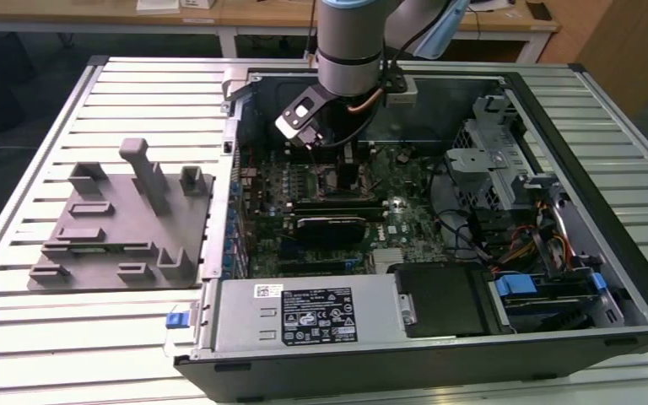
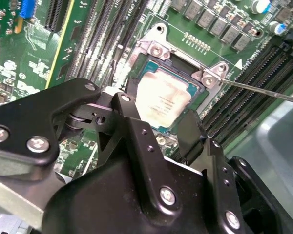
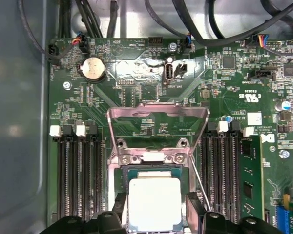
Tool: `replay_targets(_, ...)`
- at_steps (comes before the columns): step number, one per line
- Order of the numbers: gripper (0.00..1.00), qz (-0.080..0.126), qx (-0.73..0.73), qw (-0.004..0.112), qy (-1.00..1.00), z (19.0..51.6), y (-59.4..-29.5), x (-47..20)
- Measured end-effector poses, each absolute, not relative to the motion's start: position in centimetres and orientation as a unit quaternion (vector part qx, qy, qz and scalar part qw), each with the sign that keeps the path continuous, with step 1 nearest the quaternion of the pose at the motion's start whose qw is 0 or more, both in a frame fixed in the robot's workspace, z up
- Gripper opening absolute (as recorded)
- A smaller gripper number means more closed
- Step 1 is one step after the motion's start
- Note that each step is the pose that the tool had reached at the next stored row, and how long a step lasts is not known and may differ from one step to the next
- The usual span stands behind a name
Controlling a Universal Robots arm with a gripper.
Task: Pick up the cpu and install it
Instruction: 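Place the cpu into insertion slot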
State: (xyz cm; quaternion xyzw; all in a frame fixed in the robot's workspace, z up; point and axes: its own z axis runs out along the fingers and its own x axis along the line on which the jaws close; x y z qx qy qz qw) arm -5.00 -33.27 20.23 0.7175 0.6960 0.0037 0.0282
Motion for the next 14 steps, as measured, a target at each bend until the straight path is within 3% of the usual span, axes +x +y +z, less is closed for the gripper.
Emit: replay_targets(14,0.59,0.004,0.717,0.028,0.696,19.60,-33.14,-5.00)
